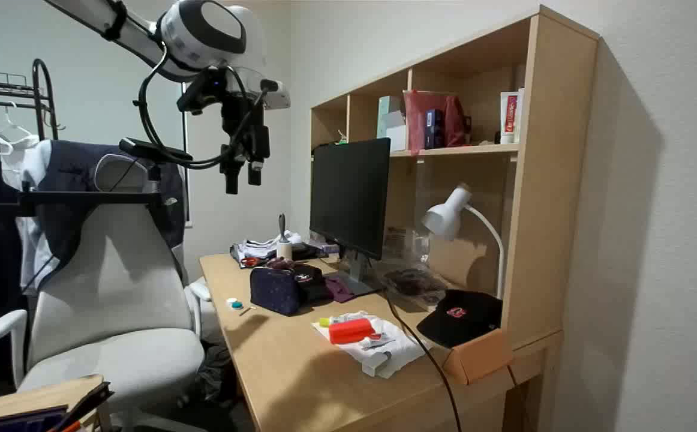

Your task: Pick up the small white bottle and move it to the right

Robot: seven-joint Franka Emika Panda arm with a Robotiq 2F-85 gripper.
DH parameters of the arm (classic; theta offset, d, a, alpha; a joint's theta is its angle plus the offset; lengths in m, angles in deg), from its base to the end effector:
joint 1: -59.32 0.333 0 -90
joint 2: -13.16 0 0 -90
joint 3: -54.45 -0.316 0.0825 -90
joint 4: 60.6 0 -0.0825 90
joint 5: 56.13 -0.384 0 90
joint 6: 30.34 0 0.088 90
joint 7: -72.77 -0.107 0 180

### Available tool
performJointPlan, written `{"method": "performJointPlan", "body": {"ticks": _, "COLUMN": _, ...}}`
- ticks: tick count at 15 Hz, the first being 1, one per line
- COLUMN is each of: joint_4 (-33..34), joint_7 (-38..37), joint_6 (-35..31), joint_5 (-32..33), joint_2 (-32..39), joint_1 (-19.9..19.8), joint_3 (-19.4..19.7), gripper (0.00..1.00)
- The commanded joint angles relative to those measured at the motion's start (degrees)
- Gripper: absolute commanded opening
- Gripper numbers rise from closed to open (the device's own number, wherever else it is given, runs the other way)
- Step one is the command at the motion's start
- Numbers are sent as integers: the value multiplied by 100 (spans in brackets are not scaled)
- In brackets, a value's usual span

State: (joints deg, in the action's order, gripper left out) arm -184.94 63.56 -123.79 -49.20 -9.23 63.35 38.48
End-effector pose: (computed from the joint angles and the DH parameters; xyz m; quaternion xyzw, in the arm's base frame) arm 0.3973 0.1450 0.5341 0.9865 0.0875 -0.0515 0.1283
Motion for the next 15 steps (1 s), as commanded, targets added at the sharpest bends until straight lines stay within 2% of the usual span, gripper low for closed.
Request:
{"method": "performJointPlan", "body": {"ticks": 1, "joint_4": 20, "joint_7": -54, "joint_6": 25, "joint_5": 51, "joint_2": 27, "joint_1": 172, "joint_3": 140, "gripper": 100}}
{"method": "performJointPlan", "body": {"ticks": 6, "joint_4": 81, "joint_7": -487, "joint_6": -151, "joint_5": 168, "joint_2": 594, "joint_1": 15, "joint_3": 269, "gripper": 100}}
{"method": "performJointPlan", "body": {"ticks": 11, "joint_4": 218, "joint_7": -426, "joint_6": -110, "joint_5": 234, "joint_2": 1252, "joint_1": 9, "joint_3": 534, "gripper": 100}}
{"method": "performJointPlan", "body": {"ticks": 15, "joint_4": 353, "joint_7": -476, "joint_6": -374, "joint_5": 121, "joint_2": 1825, "joint_1": 11, "joint_3": 730, "gripper": 100}}
